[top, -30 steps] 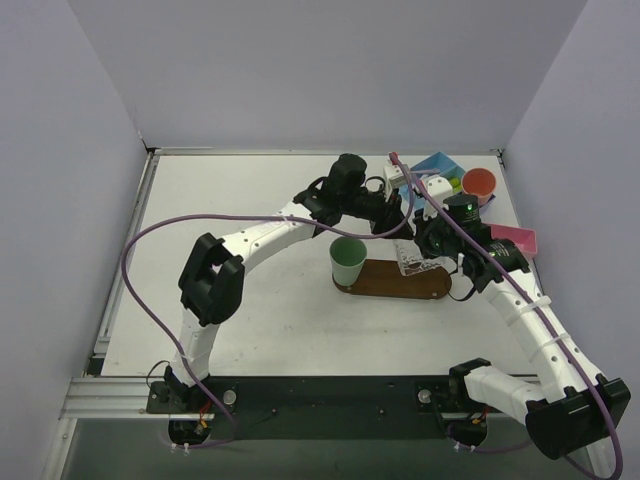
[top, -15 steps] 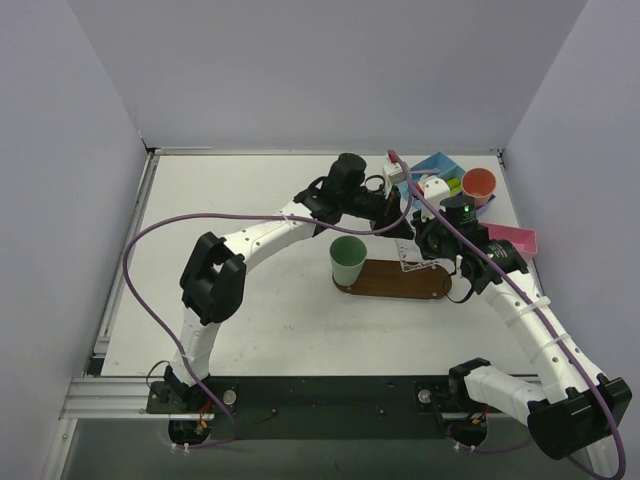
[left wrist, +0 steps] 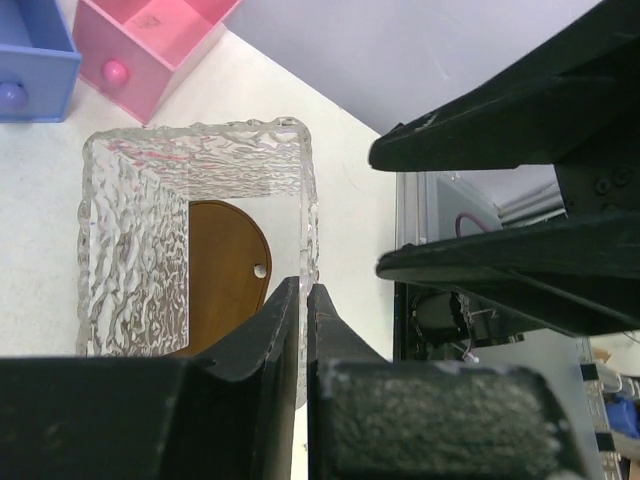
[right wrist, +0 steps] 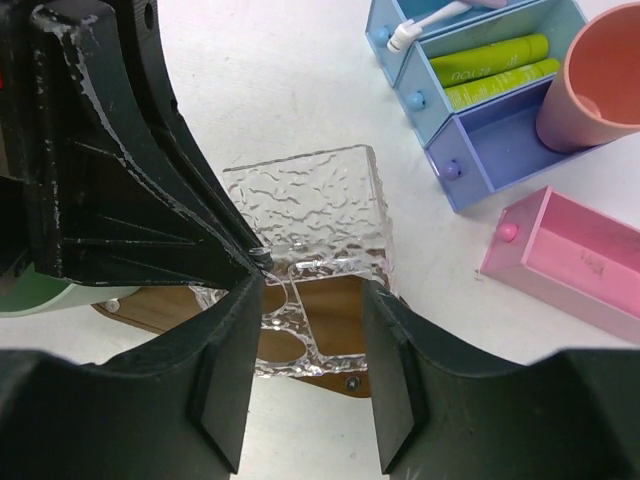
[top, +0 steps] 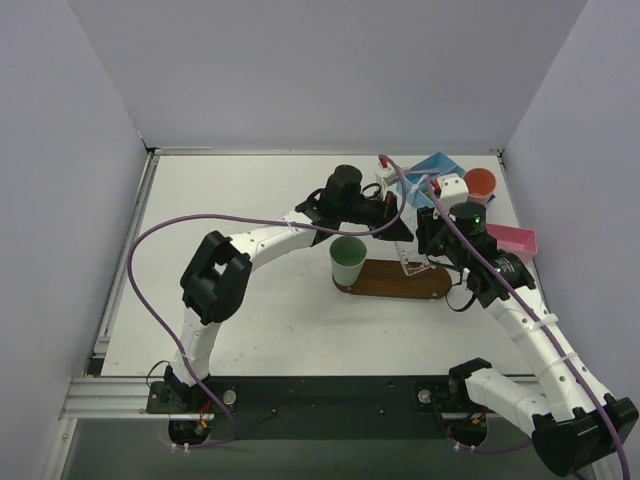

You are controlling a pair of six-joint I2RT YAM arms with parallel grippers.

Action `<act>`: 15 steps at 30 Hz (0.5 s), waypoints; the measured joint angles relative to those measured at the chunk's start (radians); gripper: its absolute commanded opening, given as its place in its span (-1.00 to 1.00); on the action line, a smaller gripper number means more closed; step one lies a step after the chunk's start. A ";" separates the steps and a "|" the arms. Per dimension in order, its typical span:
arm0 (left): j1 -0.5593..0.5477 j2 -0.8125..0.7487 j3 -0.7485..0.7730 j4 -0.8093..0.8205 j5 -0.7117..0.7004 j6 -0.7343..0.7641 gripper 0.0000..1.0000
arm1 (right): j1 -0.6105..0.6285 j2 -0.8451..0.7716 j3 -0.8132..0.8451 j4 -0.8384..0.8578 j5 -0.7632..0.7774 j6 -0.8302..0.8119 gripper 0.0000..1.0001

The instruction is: Prepare toiletry sets of a toothbrush and toothpaste on the tray

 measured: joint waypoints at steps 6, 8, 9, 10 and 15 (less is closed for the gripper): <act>0.005 -0.001 -0.076 0.151 -0.060 -0.096 -1.00 | -0.013 -0.031 -0.040 0.021 0.017 0.109 -0.13; 0.006 -0.002 -0.102 0.201 -0.086 -0.118 -1.00 | -0.023 -0.045 -0.055 0.022 0.017 0.161 -0.13; 0.006 -0.005 -0.122 0.231 -0.100 -0.127 -1.00 | -0.030 -0.054 -0.062 0.023 0.013 0.185 -0.14; 0.006 -0.010 -0.145 0.262 -0.117 -0.140 -1.00 | -0.035 -0.063 -0.068 0.023 0.009 0.208 -0.14; 0.006 -0.055 -0.266 0.398 -0.210 -0.203 -1.00 | -0.103 -0.114 -0.112 0.033 -0.041 0.347 -0.22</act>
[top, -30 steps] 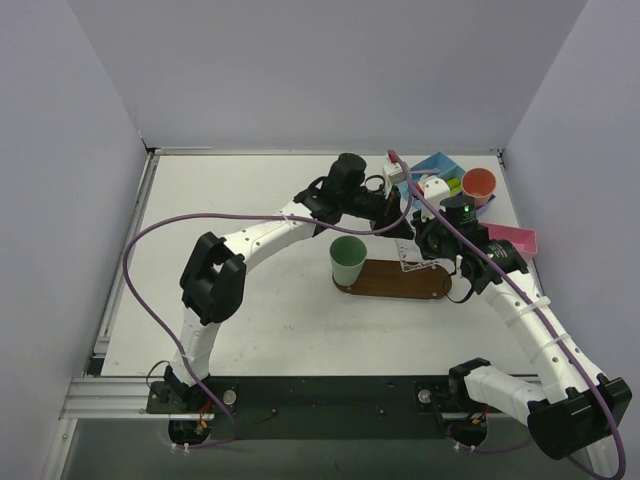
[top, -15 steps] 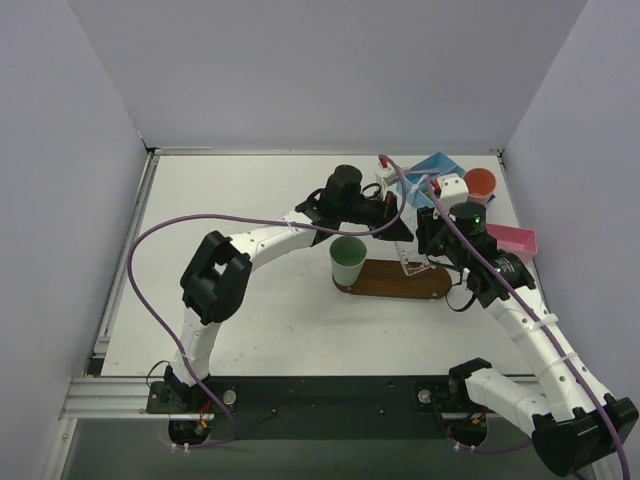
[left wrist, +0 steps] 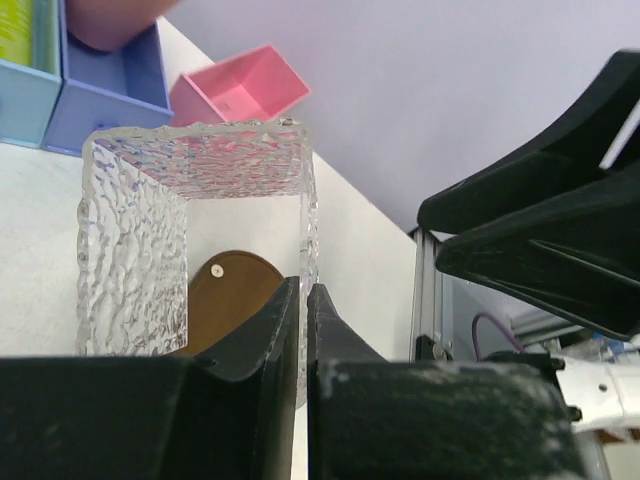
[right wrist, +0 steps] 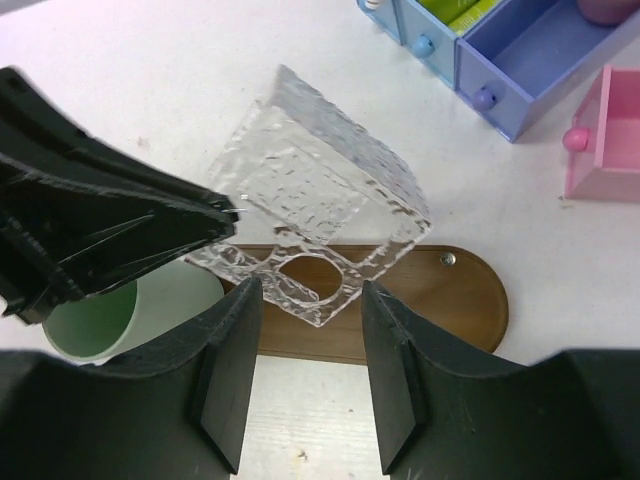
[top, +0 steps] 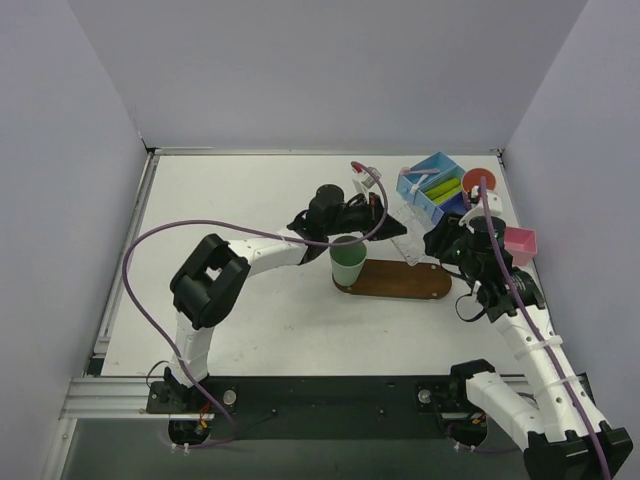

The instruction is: Prepare toiletry sets of a toothbrush and toothpaste on the tray

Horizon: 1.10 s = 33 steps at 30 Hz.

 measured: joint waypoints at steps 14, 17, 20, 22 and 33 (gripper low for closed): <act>-0.005 -0.079 -0.134 0.256 -0.175 -0.085 -1.00 | -0.081 0.017 -0.092 0.109 -0.190 0.258 -0.14; -0.012 -0.082 -0.140 0.271 -0.195 -0.085 -1.00 | -0.081 0.017 -0.100 0.125 -0.194 0.275 -0.14; -0.024 -0.087 -0.149 0.272 -0.207 -0.085 -1.00 | -0.081 0.018 -0.100 0.145 -0.195 0.289 -0.16; -0.032 -0.088 -0.152 0.273 -0.214 -0.085 -1.00 | -0.081 0.018 -0.101 0.161 -0.195 0.294 -0.18; -0.058 -0.105 -0.161 0.277 -0.238 -0.072 -1.00 | -0.081 0.039 -0.105 0.219 -0.195 0.319 -0.31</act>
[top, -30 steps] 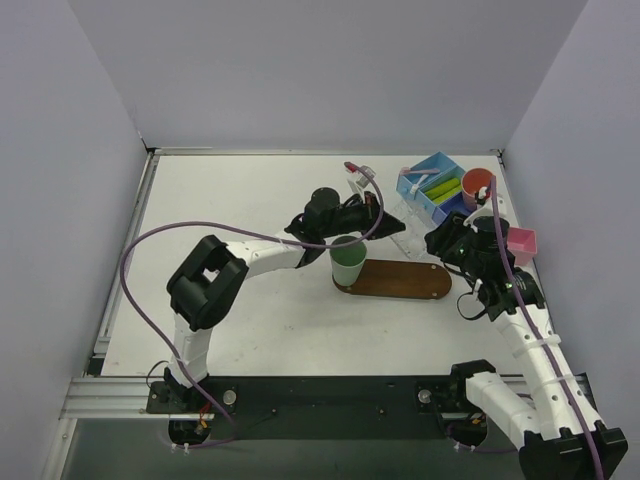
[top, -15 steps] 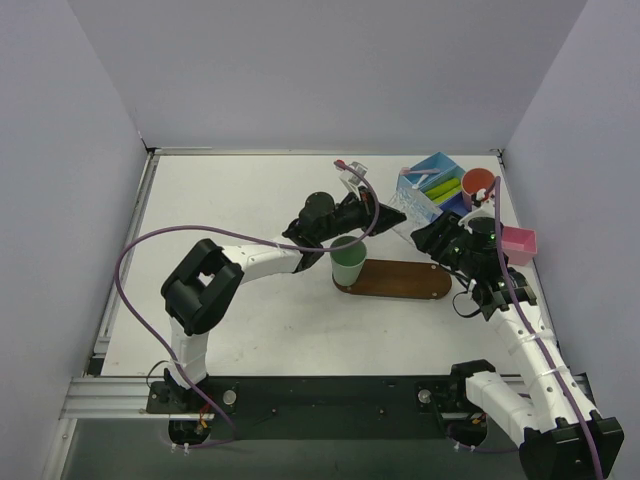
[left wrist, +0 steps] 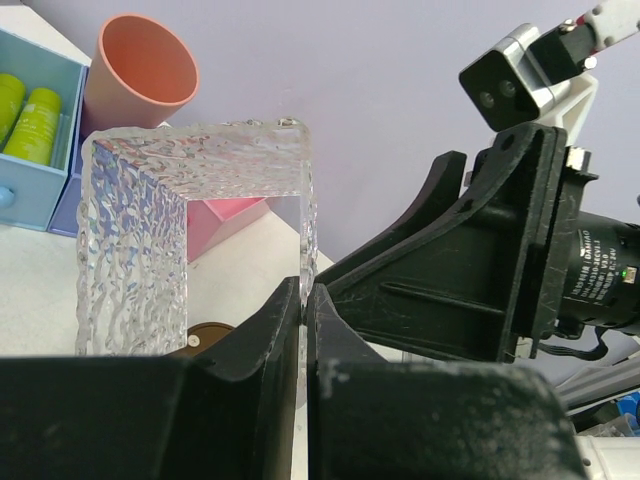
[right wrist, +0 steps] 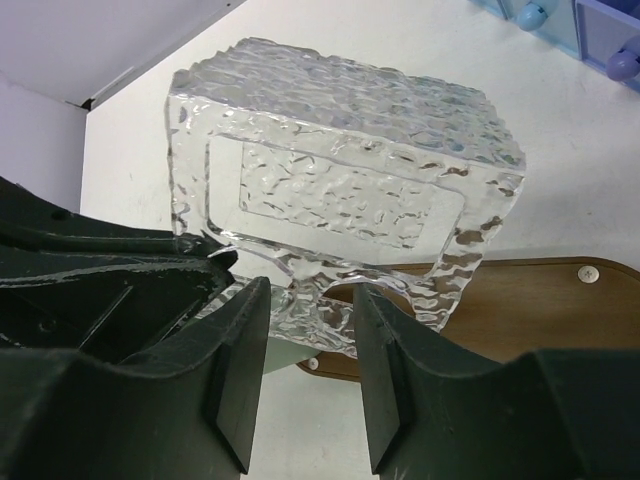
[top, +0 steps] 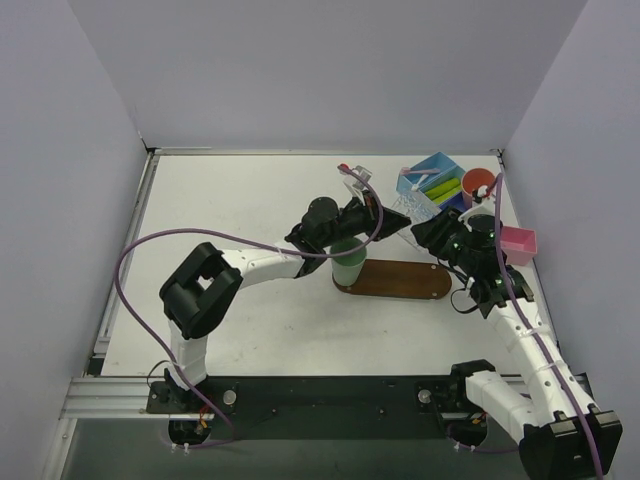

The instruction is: Prepare toiletry sets of a toothbrush and toothpaste on the tray

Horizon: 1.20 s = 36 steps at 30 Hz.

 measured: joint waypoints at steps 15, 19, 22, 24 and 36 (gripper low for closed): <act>-0.033 -0.016 -0.018 0.003 -0.063 0.026 -1.00 | 0.001 0.030 -0.032 0.040 -0.002 0.017 -0.46; -0.046 -0.018 -0.022 0.003 -0.085 0.039 -1.00 | 0.002 0.029 -0.037 0.050 0.003 0.029 -0.81; -0.049 -0.018 -0.024 0.004 -0.096 0.043 -1.00 | 0.001 0.027 -0.037 0.053 0.013 0.031 -1.00; -0.050 -0.018 -0.024 0.004 -0.095 0.046 -1.00 | 0.002 0.025 -0.038 0.053 0.016 0.029 -1.00; -0.066 -0.046 -0.005 -0.048 -0.034 0.140 0.24 | 0.002 -0.017 -0.038 0.036 0.055 -0.025 -1.00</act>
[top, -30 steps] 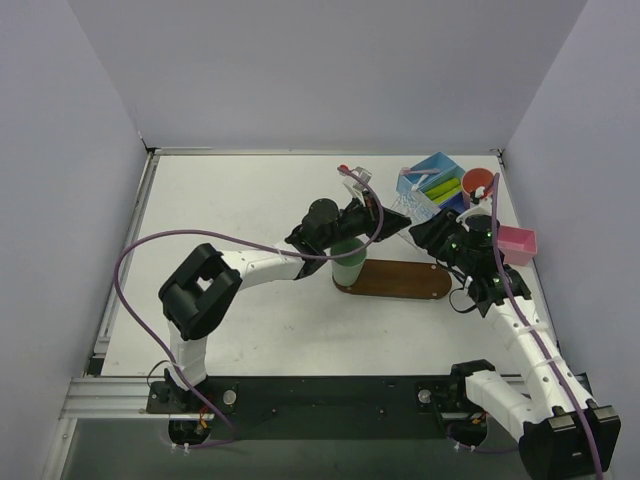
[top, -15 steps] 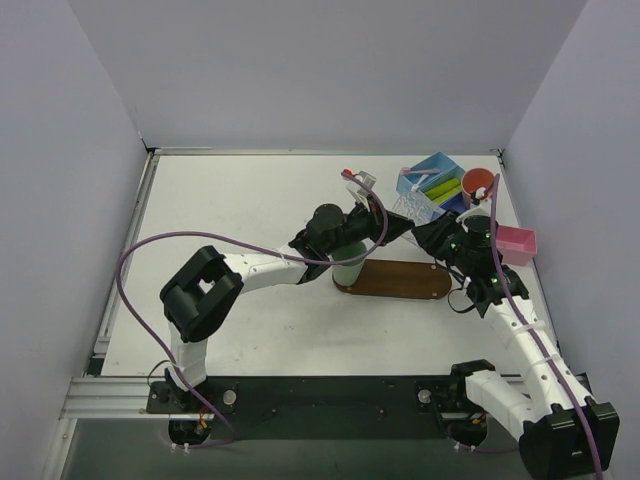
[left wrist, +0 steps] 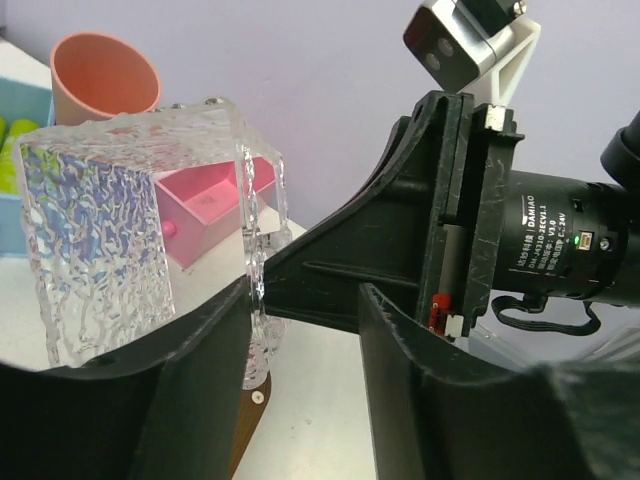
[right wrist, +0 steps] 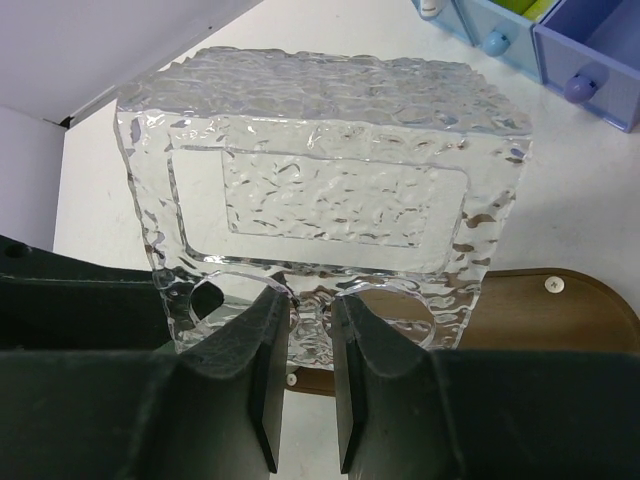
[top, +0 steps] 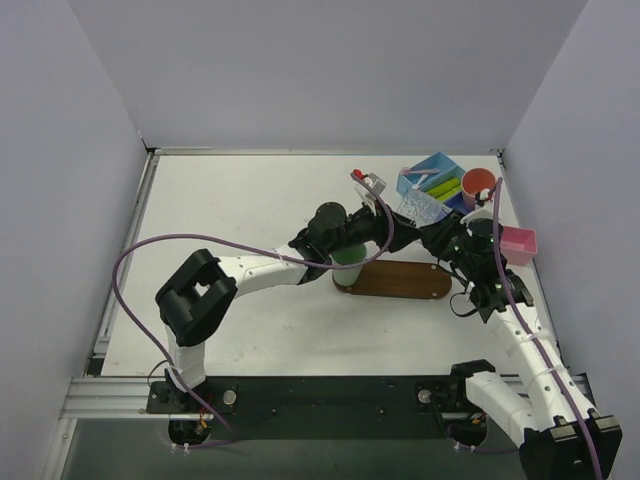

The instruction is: Prepare toiletry sets of a toothbrush and toothpaste on the tray

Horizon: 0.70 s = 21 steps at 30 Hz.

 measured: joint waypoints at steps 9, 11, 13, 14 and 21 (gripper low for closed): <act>0.007 -0.069 0.021 -0.081 0.034 0.123 0.46 | -0.001 -0.021 0.000 -0.032 0.038 -0.060 -1.00; 0.021 -0.100 0.020 -0.099 0.035 0.153 0.48 | -0.002 -0.022 0.000 -0.060 0.048 -0.079 -1.00; 0.043 -0.146 0.019 -0.137 0.034 0.188 0.49 | -0.002 -0.022 0.004 -0.093 0.053 -0.097 -1.00; 0.056 -0.175 0.016 -0.159 0.032 0.211 0.49 | -0.002 -0.022 0.009 -0.113 0.054 -0.106 -1.00; 0.202 -0.452 -0.056 -0.426 -0.066 0.346 0.50 | -0.002 0.010 0.117 -0.251 0.032 -0.154 -1.00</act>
